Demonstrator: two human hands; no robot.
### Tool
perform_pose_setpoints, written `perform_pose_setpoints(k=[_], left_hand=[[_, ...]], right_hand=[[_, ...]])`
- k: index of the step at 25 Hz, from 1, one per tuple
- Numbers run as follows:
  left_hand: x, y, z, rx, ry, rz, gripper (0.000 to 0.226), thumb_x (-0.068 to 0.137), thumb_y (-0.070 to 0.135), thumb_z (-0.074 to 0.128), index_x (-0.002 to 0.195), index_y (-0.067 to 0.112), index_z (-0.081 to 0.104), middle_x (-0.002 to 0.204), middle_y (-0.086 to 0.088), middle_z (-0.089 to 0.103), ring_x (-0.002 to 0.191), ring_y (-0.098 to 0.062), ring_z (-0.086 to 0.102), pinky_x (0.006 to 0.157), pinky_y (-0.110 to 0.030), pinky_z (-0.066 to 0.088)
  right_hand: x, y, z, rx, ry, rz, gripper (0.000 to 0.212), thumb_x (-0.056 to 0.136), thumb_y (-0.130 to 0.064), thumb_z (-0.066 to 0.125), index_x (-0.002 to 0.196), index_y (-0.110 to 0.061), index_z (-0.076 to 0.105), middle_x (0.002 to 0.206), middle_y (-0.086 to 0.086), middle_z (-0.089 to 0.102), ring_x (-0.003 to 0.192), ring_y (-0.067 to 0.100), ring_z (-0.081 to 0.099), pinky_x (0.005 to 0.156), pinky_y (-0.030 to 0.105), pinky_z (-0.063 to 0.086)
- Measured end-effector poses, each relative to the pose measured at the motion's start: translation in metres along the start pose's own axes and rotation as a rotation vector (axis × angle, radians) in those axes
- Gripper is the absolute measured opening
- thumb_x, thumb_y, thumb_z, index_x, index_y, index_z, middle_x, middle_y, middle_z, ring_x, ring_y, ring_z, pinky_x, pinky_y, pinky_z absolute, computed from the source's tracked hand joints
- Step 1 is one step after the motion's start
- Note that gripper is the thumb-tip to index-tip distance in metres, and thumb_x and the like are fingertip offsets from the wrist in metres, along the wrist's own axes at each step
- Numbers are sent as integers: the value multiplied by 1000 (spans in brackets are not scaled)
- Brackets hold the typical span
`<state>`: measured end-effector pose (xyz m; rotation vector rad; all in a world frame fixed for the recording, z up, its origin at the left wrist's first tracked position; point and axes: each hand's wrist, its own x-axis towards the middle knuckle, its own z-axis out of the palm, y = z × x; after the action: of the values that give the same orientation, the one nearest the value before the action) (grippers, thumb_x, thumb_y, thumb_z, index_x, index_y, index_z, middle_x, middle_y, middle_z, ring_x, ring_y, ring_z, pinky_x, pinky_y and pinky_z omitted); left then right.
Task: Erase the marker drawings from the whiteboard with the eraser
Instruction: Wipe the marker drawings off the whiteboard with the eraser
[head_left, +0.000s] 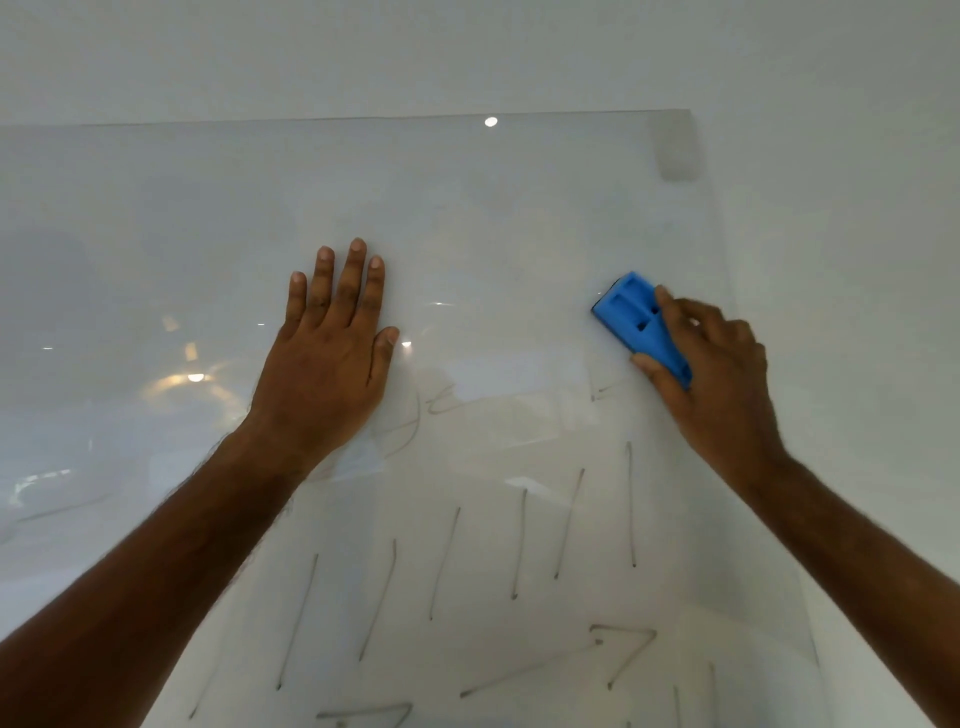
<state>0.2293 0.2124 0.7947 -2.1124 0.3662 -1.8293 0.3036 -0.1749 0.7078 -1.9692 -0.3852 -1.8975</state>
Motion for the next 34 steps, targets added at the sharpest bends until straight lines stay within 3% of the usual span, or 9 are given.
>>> perform_pose_setpoints(k=[5,11,15,19,25,29,34], left_hand=[[2,1,-1,-10,-2,-2,71,113,42,19,172,4,14,181,-17,9,167,-41,5,135,-57,5],[1,1,-2,-45,-31,-10,72,112,43,20,173,5,12,182,-15,6,168,-40,2,135,-54,0],[1,0,-6,-61,-63,-14,74,111,46,18,173,7,10,182,-13,4,168,-38,0,135,-51,-1],[3,0,-10,-79,-98,-19,76,109,48,17,173,7,10,182,-13,4,168,-39,0,134,-50,-2],[2,2,-9,-79,-85,-22,74,111,46,20,173,7,12,182,-13,6,168,-39,2,134,-50,-2],[2,3,-8,-86,-84,-32,74,110,47,18,173,9,10,182,-11,4,168,-36,-1,135,-48,-3],[3,-2,-14,-98,-116,-14,77,108,50,17,173,9,12,182,-11,5,168,-35,0,134,-46,-1]], right_hand=[[-50,3,-4,-130,-39,-252,68,103,-56,40,161,-19,37,143,8,53,102,31,54,82,48,45],[17,-10,0,-78,7,-113,68,102,-56,47,161,-26,34,146,3,50,108,33,53,87,51,45],[10,-52,12,-138,18,-285,66,104,-55,44,161,-24,35,144,4,52,101,32,53,83,48,45],[-44,-29,5,-149,-39,-466,61,107,-52,41,160,-23,37,145,2,53,96,29,55,83,46,44],[-22,15,-11,-198,-40,-388,64,104,-51,43,162,-24,32,144,8,53,100,35,58,83,50,44],[35,-31,0,-145,11,-291,65,102,-55,42,159,-24,39,143,6,55,101,36,57,82,50,46],[8,-116,22,-120,96,-501,64,97,-53,52,154,-24,47,139,1,62,94,30,59,80,43,44]])
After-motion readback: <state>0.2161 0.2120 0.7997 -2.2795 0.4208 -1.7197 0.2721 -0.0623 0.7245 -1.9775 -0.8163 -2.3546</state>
